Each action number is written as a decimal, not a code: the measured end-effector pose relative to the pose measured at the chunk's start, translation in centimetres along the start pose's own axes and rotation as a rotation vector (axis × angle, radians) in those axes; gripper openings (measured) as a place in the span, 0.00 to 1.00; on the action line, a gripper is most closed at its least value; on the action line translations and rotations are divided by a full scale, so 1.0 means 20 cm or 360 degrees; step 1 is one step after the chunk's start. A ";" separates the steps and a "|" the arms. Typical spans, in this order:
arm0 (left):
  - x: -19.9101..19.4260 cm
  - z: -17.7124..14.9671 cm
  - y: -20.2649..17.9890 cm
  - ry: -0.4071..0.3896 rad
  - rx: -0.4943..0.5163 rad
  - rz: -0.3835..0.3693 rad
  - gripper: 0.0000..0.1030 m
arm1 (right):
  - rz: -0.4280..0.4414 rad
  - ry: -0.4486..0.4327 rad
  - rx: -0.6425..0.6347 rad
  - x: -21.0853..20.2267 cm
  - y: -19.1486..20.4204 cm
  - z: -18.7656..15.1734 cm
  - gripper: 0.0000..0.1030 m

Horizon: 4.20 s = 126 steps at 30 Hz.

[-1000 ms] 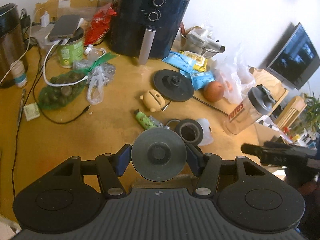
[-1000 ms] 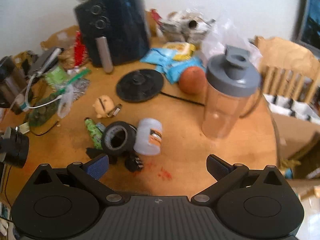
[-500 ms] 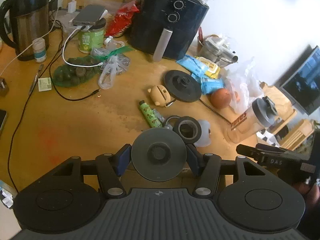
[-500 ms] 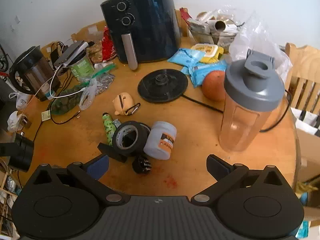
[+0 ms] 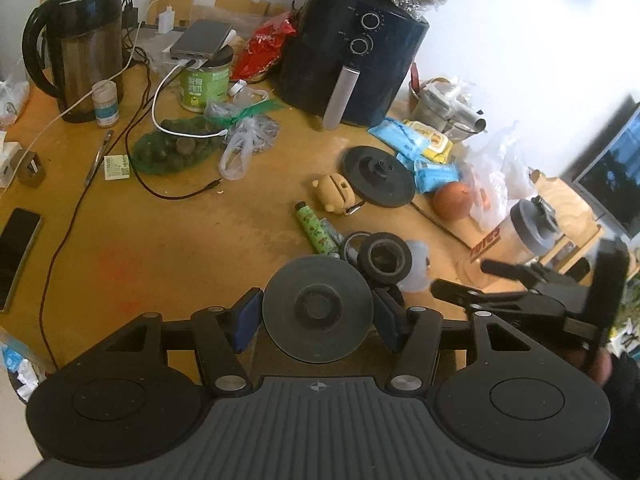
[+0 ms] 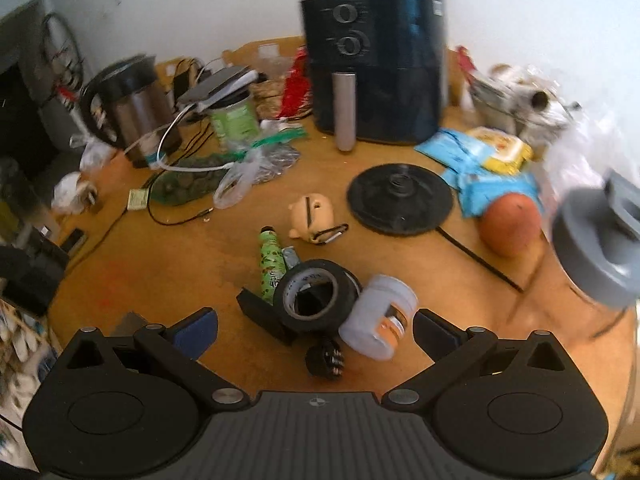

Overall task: Organize objects
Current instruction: 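Lift the grey disc with the left tool while the right tool grasps the black tape roll, then lower the grey disc into the box with left tool while right tool drops tape in, then move the open right tool toward the white jar with orange label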

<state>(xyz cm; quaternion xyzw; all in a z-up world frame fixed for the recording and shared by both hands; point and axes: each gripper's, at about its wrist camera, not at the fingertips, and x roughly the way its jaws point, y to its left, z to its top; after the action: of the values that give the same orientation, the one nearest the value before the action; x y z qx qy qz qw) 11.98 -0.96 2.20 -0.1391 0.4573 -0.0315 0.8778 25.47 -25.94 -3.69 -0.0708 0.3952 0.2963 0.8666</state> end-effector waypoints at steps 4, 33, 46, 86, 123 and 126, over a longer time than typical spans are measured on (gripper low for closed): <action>0.01 0.00 0.04 0.0034 0.0015 -0.0013 0.56 | -0.0049 0.0003 -0.0175 0.11 0.07 0.01 1.00; 0.14 0.05 0.20 0.0171 0.0024 -0.0116 0.56 | -0.0169 0.0138 -0.0353 0.36 0.15 0.09 0.72; 0.15 0.16 0.03 0.0035 0.0106 -0.0186 0.56 | -0.0004 -0.0030 -0.0137 -0.08 0.08 0.12 0.72; 0.37 -0.16 -0.09 0.0294 0.0232 0.0024 0.56 | 0.0365 0.0231 -0.0007 -0.14 0.18 -0.37 0.73; 0.34 -0.08 0.02 0.0108 0.0183 0.0301 0.57 | 0.0072 0.0074 0.0051 -0.26 0.07 -0.28 1.00; 0.33 -0.07 0.07 0.0104 0.0140 0.0342 0.57 | 0.0041 0.0053 0.0107 -0.29 0.04 -0.28 1.00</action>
<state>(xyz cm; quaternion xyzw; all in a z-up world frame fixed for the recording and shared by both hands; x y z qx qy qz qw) 14.54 -1.14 -4.25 -0.0495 0.4962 0.0380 0.8660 18.49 -29.82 -3.17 -0.0415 0.4202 0.2927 0.8579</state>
